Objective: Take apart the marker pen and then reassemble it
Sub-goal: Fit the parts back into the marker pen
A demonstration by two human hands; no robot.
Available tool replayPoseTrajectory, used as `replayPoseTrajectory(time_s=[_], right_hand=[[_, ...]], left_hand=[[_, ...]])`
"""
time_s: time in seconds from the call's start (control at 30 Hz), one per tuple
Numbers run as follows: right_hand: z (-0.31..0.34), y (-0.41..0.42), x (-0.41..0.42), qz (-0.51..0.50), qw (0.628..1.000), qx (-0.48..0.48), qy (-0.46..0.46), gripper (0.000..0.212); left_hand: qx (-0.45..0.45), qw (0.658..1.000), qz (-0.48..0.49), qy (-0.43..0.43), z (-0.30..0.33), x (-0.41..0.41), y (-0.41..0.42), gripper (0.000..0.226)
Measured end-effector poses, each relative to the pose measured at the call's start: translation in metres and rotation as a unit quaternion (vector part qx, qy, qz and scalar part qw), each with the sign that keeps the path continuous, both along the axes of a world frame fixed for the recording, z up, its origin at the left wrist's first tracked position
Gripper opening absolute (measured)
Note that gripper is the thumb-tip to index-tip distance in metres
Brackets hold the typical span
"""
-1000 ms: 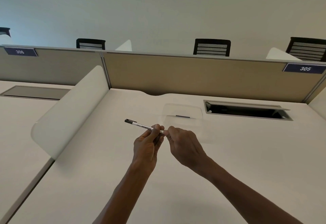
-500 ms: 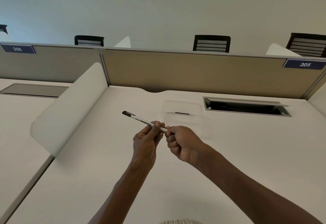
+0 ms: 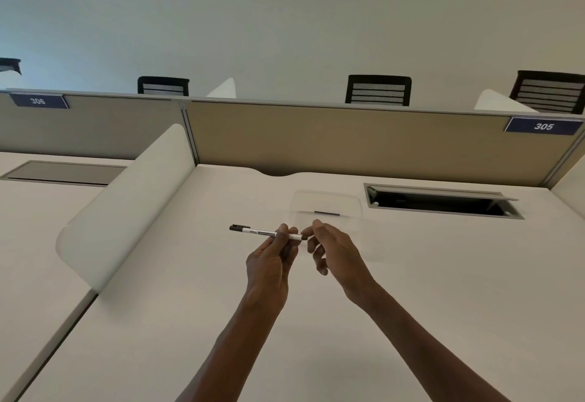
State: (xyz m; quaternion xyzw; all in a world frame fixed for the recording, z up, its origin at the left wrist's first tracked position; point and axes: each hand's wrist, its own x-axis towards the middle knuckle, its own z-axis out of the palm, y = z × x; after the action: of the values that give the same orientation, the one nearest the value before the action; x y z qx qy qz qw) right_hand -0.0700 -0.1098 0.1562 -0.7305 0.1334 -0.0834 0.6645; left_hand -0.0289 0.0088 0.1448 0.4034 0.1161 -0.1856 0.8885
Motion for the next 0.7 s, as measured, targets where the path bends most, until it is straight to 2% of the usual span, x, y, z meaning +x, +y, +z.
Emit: replayPoseTrajectory(time_s=[0.07, 0.13, 0.23, 0.4, 0.47, 0.53, 0.63, 0.7], right_hand=[[-0.006, -0.001, -0.002, 0.014, 0.998, -0.027, -0.057, 0.022], [-0.013, 0.0, -0.001, 0.018, 0.993, -0.058, -0.101, 0.015], [-0.019, 0.004, 0.002, -0.021, 0.983, -0.105, -0.146, 0.016], [-0.02, 0.002, 0.011, -0.087, 0.969, -0.124, -0.194, 0.011], [-0.018, -0.003, 0.014, -0.106, 0.969, -0.122, -0.184, 0.008], [-0.015, -0.011, 0.016, -0.119, 0.97, -0.117, -0.175, 0.005], [-0.012, -0.022, 0.017, -0.128, 0.97, -0.105, -0.179, 0.004], [-0.01, -0.028, 0.017, -0.133, 0.97, -0.101, -0.177, 0.004]], left_hand=[[-0.008, 1.0, -0.005, 0.008, 0.002, -0.002, -0.001, 0.018], [-0.022, 1.0, -0.014, 0.018, 0.004, -0.002, -0.002, 0.024], [-0.035, 0.998, -0.027, 0.038, 0.005, 0.0, -0.005, 0.026], [-0.065, 0.993, -0.078, 0.058, 0.003, 0.004, -0.006, 0.023], [-0.005, 0.993, -0.114, 0.03, -0.001, 0.004, -0.005, 0.031], [0.126, 0.983, -0.135, -0.021, -0.01, 0.004, -0.001, 0.045], [0.312, 0.937, -0.1, -0.12, -0.029, 0.006, 0.006, 0.056], [0.371, 0.912, -0.055, -0.168, -0.044, 0.01, 0.011, 0.054]])
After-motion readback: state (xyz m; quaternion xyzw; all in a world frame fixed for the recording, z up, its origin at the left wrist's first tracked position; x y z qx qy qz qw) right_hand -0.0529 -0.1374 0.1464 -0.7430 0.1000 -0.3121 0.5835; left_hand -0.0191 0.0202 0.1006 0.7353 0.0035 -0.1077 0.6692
